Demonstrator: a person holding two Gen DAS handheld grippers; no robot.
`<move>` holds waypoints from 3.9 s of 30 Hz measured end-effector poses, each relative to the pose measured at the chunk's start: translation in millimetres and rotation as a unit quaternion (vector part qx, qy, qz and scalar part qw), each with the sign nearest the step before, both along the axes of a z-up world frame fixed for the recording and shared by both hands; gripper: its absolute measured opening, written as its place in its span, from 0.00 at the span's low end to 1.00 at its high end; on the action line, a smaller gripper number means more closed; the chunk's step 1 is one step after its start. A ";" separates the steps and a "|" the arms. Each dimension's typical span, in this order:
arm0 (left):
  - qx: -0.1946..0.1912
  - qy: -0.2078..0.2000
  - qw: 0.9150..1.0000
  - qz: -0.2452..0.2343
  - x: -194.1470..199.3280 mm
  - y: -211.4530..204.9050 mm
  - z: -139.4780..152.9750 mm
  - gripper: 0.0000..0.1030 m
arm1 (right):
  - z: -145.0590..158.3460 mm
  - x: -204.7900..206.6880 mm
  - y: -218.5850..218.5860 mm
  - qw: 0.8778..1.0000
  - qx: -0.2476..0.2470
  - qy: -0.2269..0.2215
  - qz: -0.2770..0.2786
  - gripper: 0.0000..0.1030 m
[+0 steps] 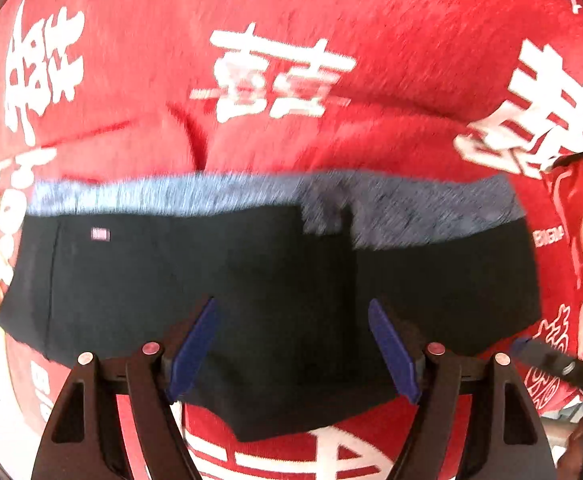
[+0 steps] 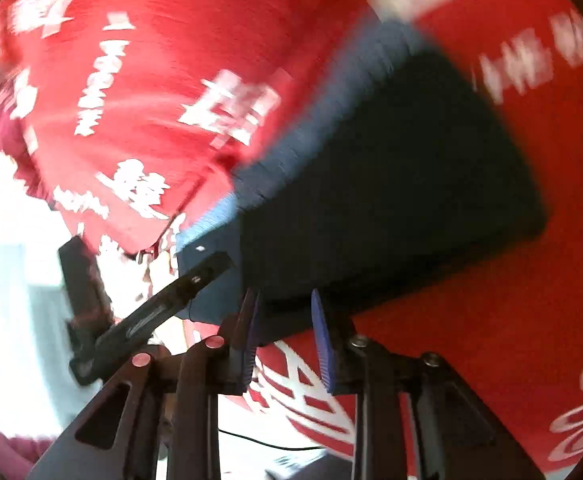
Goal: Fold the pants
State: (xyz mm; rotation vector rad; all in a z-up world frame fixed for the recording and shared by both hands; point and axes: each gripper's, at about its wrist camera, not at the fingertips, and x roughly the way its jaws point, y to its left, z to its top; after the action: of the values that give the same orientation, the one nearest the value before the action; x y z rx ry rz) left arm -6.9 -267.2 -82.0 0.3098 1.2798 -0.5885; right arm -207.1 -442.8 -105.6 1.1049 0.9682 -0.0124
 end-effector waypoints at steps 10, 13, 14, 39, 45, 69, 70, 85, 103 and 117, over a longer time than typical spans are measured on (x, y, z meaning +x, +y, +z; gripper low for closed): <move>-0.003 -0.028 0.998 -0.056 -5.8 -86.3 -6.9 0.76 | 7.2 26.2 -93.3 0.989 -0.126 0.058 -0.057 0.26; 0.046 -0.027 0.998 -0.039 -3.3 -87.0 -38.1 0.76 | -3.5 47.7 -84.4 0.986 -0.148 0.067 -0.027 0.25; 0.067 -0.010 0.997 -0.029 -0.8 -81.3 -53.2 0.79 | -10.5 56.2 -78.5 0.985 -0.156 0.078 -0.012 0.25; 0.083 0.035 0.996 0.021 -6.0 34.1 -32.1 0.91 | -1.0 78.8 9.1 0.949 -0.274 0.145 0.052 0.72; 0.092 0.037 0.994 0.048 0.1 73.8 -32.7 0.91 | 10.7 85.0 49.2 0.944 -0.286 0.144 0.082 0.73; 0.067 0.060 0.988 0.126 30.5 163.2 -34.5 0.91 | -9.3 118.7 121.7 0.937 -0.274 0.170 0.136 0.78; 0.062 0.061 0.988 0.128 31.0 164.9 -33.9 0.91 | -9.8 119.4 122.9 0.935 -0.277 0.172 0.137 0.79; 0.047 0.075 0.987 0.135 37.1 178.6 -32.5 1.00 | -9.5 123.4 126.2 0.929 -0.291 0.182 0.142 0.80; 0.037 0.112 0.970 0.213 51.6 252.6 -54.0 1.00 | -11.1 126.2 136.1 0.918 -0.314 0.191 0.150 0.86; -0.038 0.096 0.952 0.288 94.1 293.8 -51.4 1.00 | 16.8 123.8 160.2 0.933 -0.299 0.134 0.149 0.86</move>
State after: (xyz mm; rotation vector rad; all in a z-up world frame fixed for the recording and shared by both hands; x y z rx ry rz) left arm 87.2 26.6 -133.4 -0.1940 1.4481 -0.1668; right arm -83.3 -282.7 -88.7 0.3931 1.2624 -0.2045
